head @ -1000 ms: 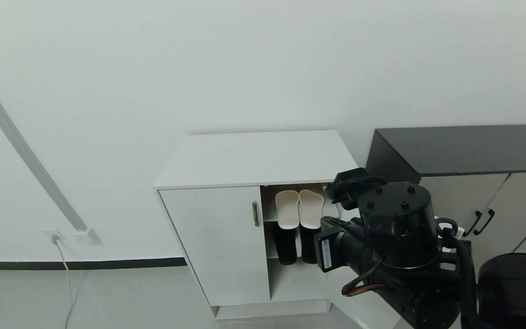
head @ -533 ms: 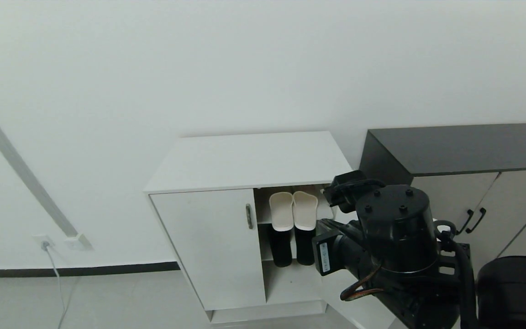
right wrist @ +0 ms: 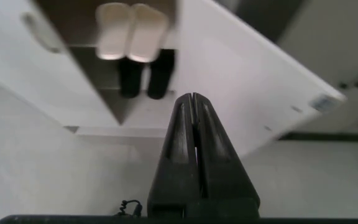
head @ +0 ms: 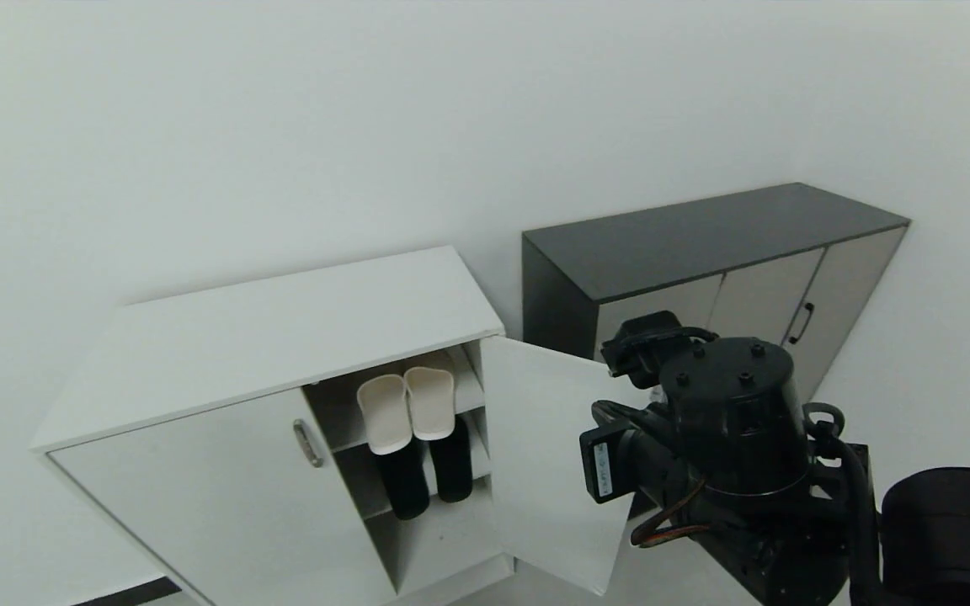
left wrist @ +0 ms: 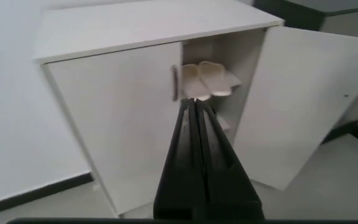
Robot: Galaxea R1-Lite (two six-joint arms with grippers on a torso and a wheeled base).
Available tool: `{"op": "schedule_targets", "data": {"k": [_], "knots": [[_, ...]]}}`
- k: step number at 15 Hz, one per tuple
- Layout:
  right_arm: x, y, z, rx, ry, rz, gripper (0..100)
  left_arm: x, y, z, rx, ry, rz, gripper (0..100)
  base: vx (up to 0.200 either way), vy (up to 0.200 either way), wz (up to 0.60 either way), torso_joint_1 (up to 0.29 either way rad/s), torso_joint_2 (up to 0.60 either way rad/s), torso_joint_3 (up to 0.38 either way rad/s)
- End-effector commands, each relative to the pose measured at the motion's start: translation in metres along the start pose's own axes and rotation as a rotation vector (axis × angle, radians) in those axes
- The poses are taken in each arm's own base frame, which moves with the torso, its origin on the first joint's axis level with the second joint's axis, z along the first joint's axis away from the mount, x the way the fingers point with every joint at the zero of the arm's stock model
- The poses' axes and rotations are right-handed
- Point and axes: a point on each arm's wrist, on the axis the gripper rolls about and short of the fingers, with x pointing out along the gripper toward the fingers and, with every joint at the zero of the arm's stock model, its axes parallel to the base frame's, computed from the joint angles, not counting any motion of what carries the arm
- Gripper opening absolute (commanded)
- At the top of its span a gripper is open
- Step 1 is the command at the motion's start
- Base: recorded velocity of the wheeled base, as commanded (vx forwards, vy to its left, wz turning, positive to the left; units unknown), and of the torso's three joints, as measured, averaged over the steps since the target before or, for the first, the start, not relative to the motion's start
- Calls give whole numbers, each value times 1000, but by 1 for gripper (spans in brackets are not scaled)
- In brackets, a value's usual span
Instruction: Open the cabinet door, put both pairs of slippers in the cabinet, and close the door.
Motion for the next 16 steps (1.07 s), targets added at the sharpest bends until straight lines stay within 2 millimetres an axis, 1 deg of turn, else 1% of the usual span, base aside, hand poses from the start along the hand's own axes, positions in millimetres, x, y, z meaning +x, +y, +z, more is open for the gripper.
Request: {"op": "schedule_targets", "data": {"k": [1,6,8,12,14,15,16], "knots": [[0,0,0,-1,0,1,0,0,0,0,0,1,0,0,0,0,0,0,0,0],[0,1,-1,-2,2,1,0,0,0,0,0,1,0,0,0,0,0,0,0,0],[4,-1,0,-6,3,-8,0,0,0,0,0,1,0,0,0,0,0,0,0,0],[8,-5,1,-5,-15,-22,0,0,0,0,0,1,0,0,-200,0,0,7,4,0],[13,-9,1,-9,-17,-40,0,0,0,0,1,1,0,0,-200,0,0,-10,-5,5],[21,-12,-2,-8,-9,-59,0,0,0,0,1,1,0,0,0,0,0,0,0,0],[25,-13,-3,-3,-12,-65,0,0,0,0,1,1,0,0,0,0,0,0,0,0]]}}
